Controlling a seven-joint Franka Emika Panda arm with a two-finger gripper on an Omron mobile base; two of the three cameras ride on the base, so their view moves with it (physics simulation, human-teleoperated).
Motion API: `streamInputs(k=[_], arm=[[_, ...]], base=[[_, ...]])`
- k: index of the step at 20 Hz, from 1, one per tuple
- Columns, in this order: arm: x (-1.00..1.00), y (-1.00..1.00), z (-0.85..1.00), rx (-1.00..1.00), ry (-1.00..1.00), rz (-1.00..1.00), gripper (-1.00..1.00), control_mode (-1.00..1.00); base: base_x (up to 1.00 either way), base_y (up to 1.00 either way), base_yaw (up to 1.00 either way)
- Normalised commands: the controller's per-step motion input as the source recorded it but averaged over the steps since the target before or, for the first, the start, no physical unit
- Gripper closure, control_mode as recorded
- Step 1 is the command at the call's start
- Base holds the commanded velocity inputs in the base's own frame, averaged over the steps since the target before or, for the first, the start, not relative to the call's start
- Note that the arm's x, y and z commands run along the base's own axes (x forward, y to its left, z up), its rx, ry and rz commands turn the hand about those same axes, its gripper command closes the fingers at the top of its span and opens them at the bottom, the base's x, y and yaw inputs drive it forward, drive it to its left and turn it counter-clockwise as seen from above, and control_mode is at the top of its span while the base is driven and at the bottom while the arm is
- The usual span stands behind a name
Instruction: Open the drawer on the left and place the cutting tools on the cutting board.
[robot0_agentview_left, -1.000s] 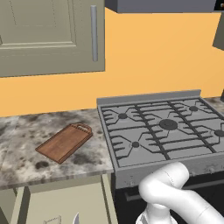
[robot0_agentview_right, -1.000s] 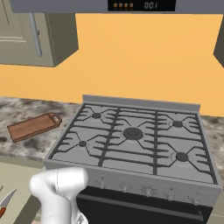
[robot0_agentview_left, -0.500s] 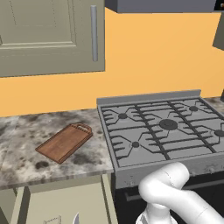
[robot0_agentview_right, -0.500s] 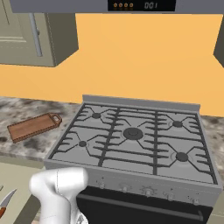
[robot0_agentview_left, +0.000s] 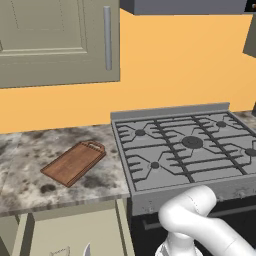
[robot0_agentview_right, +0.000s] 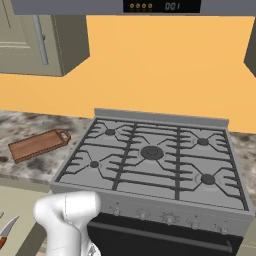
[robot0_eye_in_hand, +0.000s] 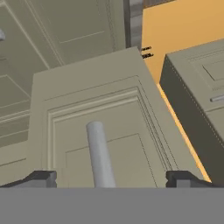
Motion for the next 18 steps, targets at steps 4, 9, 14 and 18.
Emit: streamInputs(k=[4, 9, 14, 18], arm=[[-0.39, -0.08, 0.00, 0.00, 0.00, 0.00, -1.00, -1.00], [-0.53, -0.17, 0.00, 0.00, 0.00, 0.00, -1.00, -1.00], [-0.43, -0.13, 0.00, 0.00, 0.00, 0.00, -1.00, -1.00], [-0.46, -0.24, 0.00, 0.01, 0.00, 0.00, -1.00, -1.00]], base=[[0.00, 0.00, 0.00], [0.00, 0.00, 0.00], [0.00, 0.00, 0.00], [0.00, 0.00, 0.00]])
